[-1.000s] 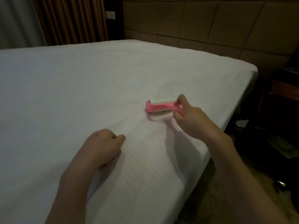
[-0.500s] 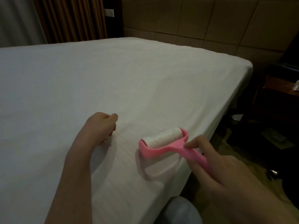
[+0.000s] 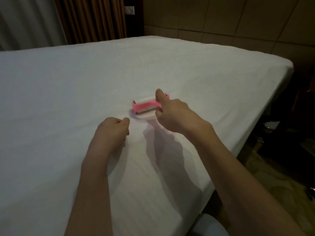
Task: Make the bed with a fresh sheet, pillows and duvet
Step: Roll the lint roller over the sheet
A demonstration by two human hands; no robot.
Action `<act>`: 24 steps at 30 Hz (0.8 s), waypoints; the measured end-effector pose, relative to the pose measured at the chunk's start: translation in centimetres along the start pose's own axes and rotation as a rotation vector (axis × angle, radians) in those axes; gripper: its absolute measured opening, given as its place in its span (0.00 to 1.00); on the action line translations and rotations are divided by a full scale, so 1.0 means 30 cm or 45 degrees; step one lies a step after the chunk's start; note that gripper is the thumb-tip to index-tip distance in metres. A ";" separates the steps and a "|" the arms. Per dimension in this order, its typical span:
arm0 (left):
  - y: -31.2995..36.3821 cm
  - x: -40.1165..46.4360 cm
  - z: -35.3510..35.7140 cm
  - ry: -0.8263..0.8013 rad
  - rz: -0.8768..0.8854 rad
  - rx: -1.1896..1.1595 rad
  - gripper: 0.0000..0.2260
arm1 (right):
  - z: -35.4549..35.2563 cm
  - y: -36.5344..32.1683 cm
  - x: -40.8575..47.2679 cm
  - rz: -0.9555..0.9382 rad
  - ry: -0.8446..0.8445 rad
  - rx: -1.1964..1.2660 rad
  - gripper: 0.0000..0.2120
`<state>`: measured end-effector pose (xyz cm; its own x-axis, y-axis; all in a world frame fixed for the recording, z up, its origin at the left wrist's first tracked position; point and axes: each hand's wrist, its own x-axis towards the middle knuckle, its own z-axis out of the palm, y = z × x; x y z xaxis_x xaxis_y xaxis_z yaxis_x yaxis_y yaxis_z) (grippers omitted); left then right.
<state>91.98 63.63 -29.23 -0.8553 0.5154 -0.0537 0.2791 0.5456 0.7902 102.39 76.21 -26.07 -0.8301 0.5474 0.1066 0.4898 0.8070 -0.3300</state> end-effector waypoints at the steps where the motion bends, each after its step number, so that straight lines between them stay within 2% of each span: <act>1: -0.003 0.003 0.002 0.001 -0.005 -0.009 0.19 | -0.007 0.007 -0.037 -0.008 -0.006 0.021 0.13; 5: -0.007 0.006 0.013 0.009 -0.002 -0.014 0.18 | -0.032 0.083 -0.303 -0.070 -0.029 0.030 0.11; 8: -0.008 0.002 0.022 0.014 0.008 -0.007 0.18 | -0.103 0.155 -0.541 0.005 -0.125 0.178 0.06; 10: -0.004 -0.002 0.024 0.032 0.018 0.026 0.18 | -0.152 0.200 -0.631 -0.036 -0.179 0.173 0.15; 12: 0.000 -0.001 0.026 0.035 0.016 0.060 0.18 | -0.168 0.224 -0.671 -0.032 -0.223 0.145 0.14; 15: -0.003 -0.002 0.023 0.029 0.019 0.056 0.18 | -0.145 0.200 -0.664 -0.116 -0.186 0.044 0.16; 18: -0.010 0.003 0.018 0.029 0.004 0.010 0.18 | -0.096 0.133 -0.586 -0.070 -0.191 0.095 0.06; 19: -0.012 0.005 0.016 0.028 -0.004 -0.015 0.18 | -0.077 0.109 -0.537 -0.077 -0.167 0.116 0.06; 24: -0.012 0.000 -0.005 0.116 -0.037 -0.157 0.17 | 0.027 0.013 -0.258 -0.127 0.008 0.075 0.14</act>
<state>91.82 63.33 -29.44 -0.8999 0.4354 -0.0261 0.2029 0.4708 0.8586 108.77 72.12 -27.79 -0.8721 0.4665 0.1477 0.3880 0.8432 -0.3721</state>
